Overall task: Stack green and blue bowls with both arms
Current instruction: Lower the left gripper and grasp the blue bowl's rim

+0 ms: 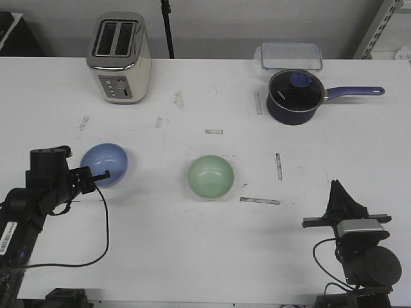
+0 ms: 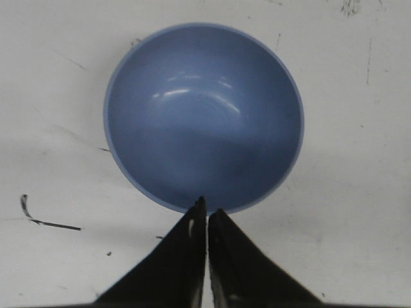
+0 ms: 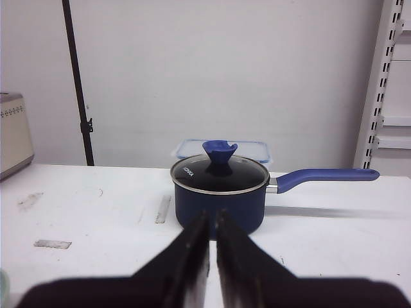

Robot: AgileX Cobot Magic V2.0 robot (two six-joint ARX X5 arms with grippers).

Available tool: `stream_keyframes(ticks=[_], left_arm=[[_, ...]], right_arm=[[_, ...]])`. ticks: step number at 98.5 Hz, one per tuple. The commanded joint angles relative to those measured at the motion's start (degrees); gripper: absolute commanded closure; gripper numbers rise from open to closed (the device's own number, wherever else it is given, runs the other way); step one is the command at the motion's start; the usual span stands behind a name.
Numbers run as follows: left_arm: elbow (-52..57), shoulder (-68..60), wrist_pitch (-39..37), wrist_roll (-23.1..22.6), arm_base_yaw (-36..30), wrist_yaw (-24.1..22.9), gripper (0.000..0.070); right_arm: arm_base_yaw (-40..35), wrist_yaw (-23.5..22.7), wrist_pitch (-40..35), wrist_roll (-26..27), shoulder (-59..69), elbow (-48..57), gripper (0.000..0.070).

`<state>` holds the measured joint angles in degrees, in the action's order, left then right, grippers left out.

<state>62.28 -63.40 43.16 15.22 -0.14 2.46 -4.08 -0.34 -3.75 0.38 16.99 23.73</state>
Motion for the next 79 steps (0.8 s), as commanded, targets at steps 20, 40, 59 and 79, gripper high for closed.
stream_keyframes(ticks=[20,40,59,79], left_arm=[[2.67,-5.79,0.46,3.72,7.93,10.32,0.0696],[2.67,-9.01,-0.83,3.69,13.62,10.32,0.0506],[2.67,-15.08,-7.13,3.48,17.59,11.91,0.028],[2.67,-18.53,-7.82,3.45,17.59,13.16,0.0281]], right_arm=[[-0.09,-0.07,0.7,-0.22,-0.09,-0.2,0.0685],[-0.09,-0.07,0.7,-0.2,-0.09,-0.2,0.0685],[-0.09,-0.07,0.7,-0.22,-0.09,-0.17,0.0685],[-0.09,-0.07,0.7,-0.22,-0.09,-0.17,0.0685]])
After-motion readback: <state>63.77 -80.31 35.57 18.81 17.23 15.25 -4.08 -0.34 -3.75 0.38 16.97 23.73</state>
